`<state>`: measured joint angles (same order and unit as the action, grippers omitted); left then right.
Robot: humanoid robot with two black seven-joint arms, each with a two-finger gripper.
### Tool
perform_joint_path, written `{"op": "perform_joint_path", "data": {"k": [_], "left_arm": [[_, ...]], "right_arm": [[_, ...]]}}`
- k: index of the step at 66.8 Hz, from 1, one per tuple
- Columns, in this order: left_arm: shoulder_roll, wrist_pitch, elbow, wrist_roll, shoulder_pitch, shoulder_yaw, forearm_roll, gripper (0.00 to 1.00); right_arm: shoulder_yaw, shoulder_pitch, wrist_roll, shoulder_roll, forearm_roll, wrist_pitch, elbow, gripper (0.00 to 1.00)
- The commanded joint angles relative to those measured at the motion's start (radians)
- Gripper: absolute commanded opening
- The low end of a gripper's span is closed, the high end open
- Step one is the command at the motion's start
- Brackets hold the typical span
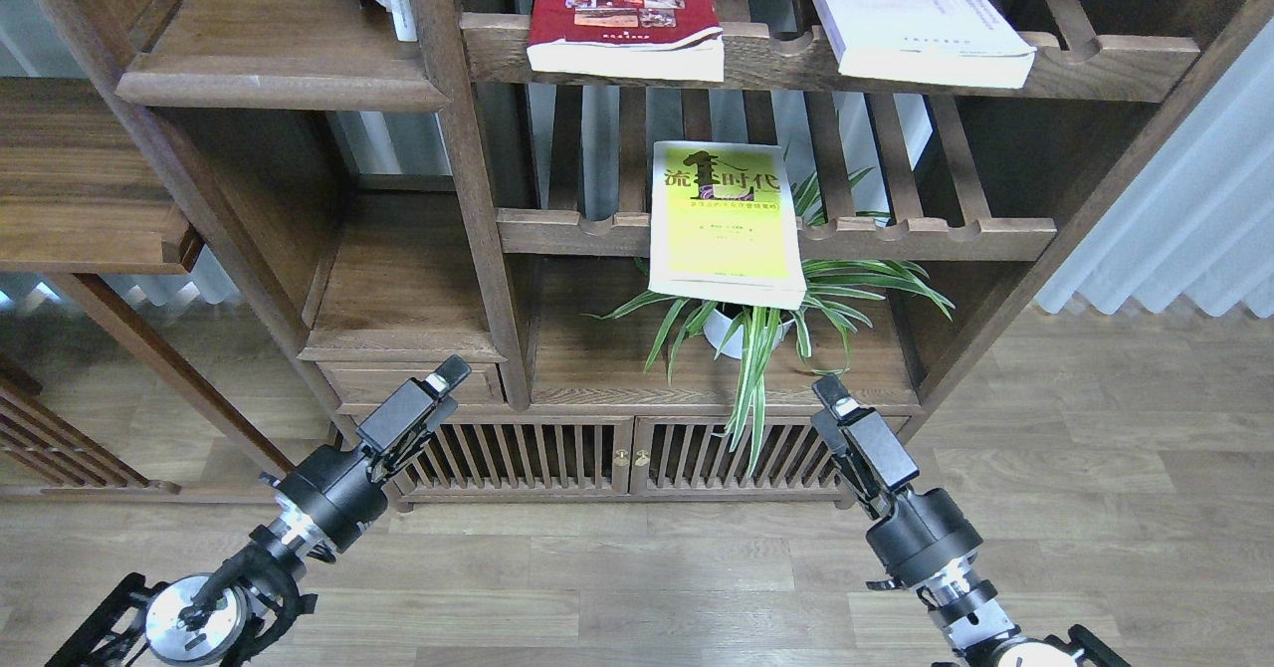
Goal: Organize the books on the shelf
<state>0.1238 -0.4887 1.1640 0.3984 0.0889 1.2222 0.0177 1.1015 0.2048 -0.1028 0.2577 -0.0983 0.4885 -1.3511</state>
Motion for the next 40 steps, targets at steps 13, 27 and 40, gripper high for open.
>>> {"op": "perform_joint_path", "data": {"k": [13, 27, 40], "left_arm": [[0.016, 0.0, 0.008, 0.09, 0.002, 0.017, -0.005, 1.0], [0.039, 0.0, 0.003, 0.09, 0.011, 0.017, -0.005, 1.0], [0.071, 0.0, -0.01, 0.09, 0.023, 0.017, -0.005, 1.0]], "right_arm": [[0.0, -0.018, 0.0, 0.003, 0.0, 0.0, 0.004, 1.0], [-0.008, -0.013, 0.0, 0.017, 0.002, 0.0, 0.03, 1.0], [-0.006, -0.03, 0.0, 0.023, 0.002, 0.0, 0.072, 1.0]]}}
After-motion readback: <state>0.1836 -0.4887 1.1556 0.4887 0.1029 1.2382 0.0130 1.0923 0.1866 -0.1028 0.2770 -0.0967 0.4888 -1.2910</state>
